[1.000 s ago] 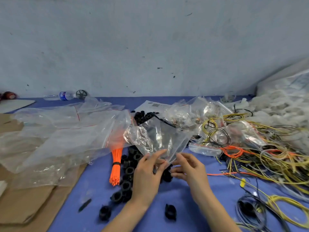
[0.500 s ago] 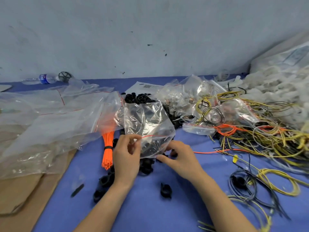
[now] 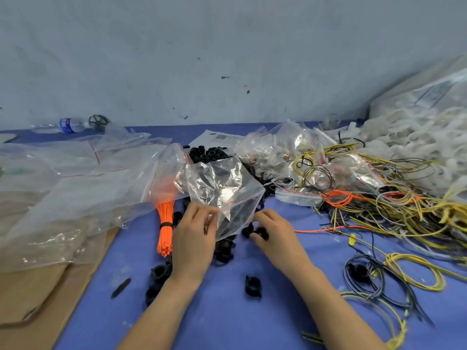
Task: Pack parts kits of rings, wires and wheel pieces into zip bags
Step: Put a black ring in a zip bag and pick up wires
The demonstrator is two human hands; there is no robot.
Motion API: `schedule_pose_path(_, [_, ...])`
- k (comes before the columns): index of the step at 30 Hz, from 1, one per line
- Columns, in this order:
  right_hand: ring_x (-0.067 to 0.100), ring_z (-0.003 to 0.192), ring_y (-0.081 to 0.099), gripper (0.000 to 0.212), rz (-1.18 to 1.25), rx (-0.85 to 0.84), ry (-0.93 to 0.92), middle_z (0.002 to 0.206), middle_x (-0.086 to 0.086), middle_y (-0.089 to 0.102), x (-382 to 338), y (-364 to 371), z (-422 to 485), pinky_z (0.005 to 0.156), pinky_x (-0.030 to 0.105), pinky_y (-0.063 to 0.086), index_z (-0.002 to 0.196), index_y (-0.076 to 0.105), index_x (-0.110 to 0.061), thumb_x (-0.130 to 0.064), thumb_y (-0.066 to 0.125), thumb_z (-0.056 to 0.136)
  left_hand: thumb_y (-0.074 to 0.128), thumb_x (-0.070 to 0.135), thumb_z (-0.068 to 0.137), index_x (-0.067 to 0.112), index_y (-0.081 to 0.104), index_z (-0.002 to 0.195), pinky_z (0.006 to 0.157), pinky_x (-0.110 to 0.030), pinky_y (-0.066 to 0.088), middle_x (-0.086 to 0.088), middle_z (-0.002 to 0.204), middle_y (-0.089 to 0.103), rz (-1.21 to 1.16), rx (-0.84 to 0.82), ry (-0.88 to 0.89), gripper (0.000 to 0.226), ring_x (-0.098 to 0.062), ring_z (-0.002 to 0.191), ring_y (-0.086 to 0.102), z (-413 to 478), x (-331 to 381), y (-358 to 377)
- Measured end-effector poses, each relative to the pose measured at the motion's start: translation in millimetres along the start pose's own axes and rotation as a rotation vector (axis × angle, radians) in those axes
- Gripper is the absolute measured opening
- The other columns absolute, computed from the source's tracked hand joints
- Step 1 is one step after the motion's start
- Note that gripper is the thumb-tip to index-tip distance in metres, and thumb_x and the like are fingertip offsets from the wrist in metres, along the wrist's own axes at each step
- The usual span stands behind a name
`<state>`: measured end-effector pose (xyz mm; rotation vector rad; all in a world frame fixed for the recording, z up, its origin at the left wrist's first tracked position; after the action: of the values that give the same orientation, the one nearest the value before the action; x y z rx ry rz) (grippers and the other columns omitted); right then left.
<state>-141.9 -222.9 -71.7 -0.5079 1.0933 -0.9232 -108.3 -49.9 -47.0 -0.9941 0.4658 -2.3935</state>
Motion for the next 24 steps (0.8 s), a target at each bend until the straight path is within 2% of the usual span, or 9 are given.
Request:
schedule_pose_path(3, [0.017,0.085,0.058,0.025,0.167,0.137,0.122,0.103,0.001,0.056,0,-11,0,0.078,0.022,0.046,0.105,0.062,-0.010,-0.006,0.071,0.082,0.069,-0.006,0.082,0.011,0.064,0.086,0.062,-0.001,0.032,0.023,0.074,0.041,-0.034,0.031,0.026,0.019,0.013,0.070,0.047,-1,3,-2])
schedule_pose_path(6, [0.019,0.094,0.062,0.030,0.406,0.459,0.315,0.100,0.002,0.064,-4,-38,-6,0.087,0.033,0.050,0.106,0.058,-0.010,-0.009,0.074,0.080,0.067,-0.001,0.086,0.017,0.062,0.085,0.053,-0.006,0.031,0.018,0.060,0.039,-0.081,0.017,0.001,0.019,0.004,0.058,0.045,-3,4,-1])
schedule_pose_path(8, [0.018,0.090,0.064,0.026,0.553,0.730,0.221,0.094,-0.001,0.066,-27,-65,-17,0.084,0.040,0.052,0.101,0.059,-0.014,-0.015,0.074,0.080,0.067,0.008,0.089,0.025,0.058,0.080,0.047,-0.010,0.031,0.012,0.051,0.043,-0.142,-0.006,-0.007,0.021,-0.002,0.050,0.045,-4,3,-1])
schedule_pose_path(10, [0.015,0.086,0.064,0.020,0.496,0.856,-0.079,0.091,-0.006,0.065,-69,-84,-25,0.079,0.030,0.052,0.095,0.058,-0.023,-0.024,0.073,0.082,0.065,0.016,0.090,0.033,0.051,0.075,0.045,-0.008,0.029,0.009,0.050,0.047,-0.201,-0.021,0.017,0.026,-0.002,0.045,0.045,-3,5,-1])
schedule_pose_path(13, [0.019,0.079,0.061,0.013,0.208,0.639,-0.463,0.086,0.005,0.064,-117,-70,-22,0.070,0.024,0.049,0.085,0.059,-0.011,-0.014,0.072,0.084,0.067,0.007,0.085,0.039,0.047,0.070,0.044,-0.008,0.031,0.005,0.058,0.057,-0.246,-0.010,-0.045,0.040,-0.006,0.046,0.048,-4,5,2])
schedule_pose_path(15, [0.029,0.081,0.061,0.009,-0.069,0.400,-0.380,0.089,0.011,0.065,-113,-51,-6,0.068,0.034,0.051,0.079,0.062,-0.002,-0.007,0.069,0.084,0.064,0.013,0.091,0.039,0.050,0.070,0.044,-0.010,0.033,0.002,0.062,0.060,-0.316,0.016,-0.089,0.036,-0.011,0.048,0.052,-6,9,1])
schedule_pose_path(17, [0.030,0.109,0.057,0.012,-0.156,0.105,-0.161,0.115,0.013,0.062,-92,-42,4,0.089,0.032,0.046,0.095,0.065,0.002,-0.006,0.063,0.087,0.057,0.028,0.095,0.035,0.051,0.073,0.044,-0.009,0.033,0.007,0.062,0.061,-0.362,0.023,-0.085,0.024,-0.006,0.045,0.052,-8,13,0])
schedule_pose_path(19, [0.028,0.124,0.051,0.019,-0.107,0.035,-0.143,0.127,0.013,0.058,-80,-43,-3,0.100,0.029,0.039,0.103,0.066,0.004,-0.005,0.063,0.086,0.058,0.028,0.095,0.028,0.052,0.075,0.044,-0.010,0.031,0.007,0.062,0.060,-0.351,0.007,-0.069,0.020,-0.004,0.043,0.047,-9,14,0])
schedule_pose_path(24, [0.031,0.122,0.052,0.022,-0.208,-0.087,-0.276,0.117,0.012,0.066,-66,-43,-18,0.103,0.041,0.042,0.105,0.069,0.000,-0.002,0.059,0.085,0.058,0.028,0.094,0.028,0.055,0.079,0.044,-0.015,0.039,0.007,0.056,0.060,-0.417,-0.052,-0.068,0.015,-0.002,0.039,0.049,-14,20,7])
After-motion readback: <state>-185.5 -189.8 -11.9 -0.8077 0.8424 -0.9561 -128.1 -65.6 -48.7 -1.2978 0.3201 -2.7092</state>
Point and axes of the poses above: each hand's wrist, its own z-axis towards the middle knuckle, its own y-axis out of the palm, x = y × z, the point moved 4 cm from there along z, towards the middle knuckle
